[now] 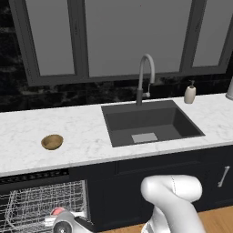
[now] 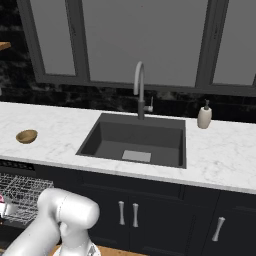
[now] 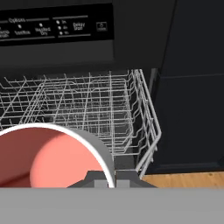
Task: Pick up the cup and bowl from the counter, place them in the dishwasher, and close the dishwasher door.
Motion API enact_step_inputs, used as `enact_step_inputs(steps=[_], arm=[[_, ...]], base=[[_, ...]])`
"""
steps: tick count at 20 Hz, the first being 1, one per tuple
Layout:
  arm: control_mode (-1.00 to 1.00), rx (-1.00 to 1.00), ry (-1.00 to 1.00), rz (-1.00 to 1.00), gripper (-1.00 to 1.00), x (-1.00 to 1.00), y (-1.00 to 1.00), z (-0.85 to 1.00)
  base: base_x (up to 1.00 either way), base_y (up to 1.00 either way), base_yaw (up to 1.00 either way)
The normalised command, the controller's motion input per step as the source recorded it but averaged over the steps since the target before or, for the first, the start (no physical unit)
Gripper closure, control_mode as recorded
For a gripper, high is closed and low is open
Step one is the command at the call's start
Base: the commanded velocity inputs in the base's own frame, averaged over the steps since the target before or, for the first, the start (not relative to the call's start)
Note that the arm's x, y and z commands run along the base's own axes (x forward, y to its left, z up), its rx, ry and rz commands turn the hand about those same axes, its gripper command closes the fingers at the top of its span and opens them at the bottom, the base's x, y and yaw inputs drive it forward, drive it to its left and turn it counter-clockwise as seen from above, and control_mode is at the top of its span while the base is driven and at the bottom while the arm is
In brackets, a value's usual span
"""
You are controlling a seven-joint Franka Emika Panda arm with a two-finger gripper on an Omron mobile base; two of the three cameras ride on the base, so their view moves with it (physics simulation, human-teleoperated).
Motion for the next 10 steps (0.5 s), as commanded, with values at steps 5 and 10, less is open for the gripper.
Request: enact_step_inputs(steps=[5, 10], arm=[[-1.0, 0.0, 0.0, 0.0, 1.0, 0.36, 0.02, -0.07], [-1.0, 0.0, 0.02, 0.0, 1.0, 0.43, 0.14, -0.42]], base=[[0.0, 0.0, 0.0], [0.0, 0.0, 0.0]])
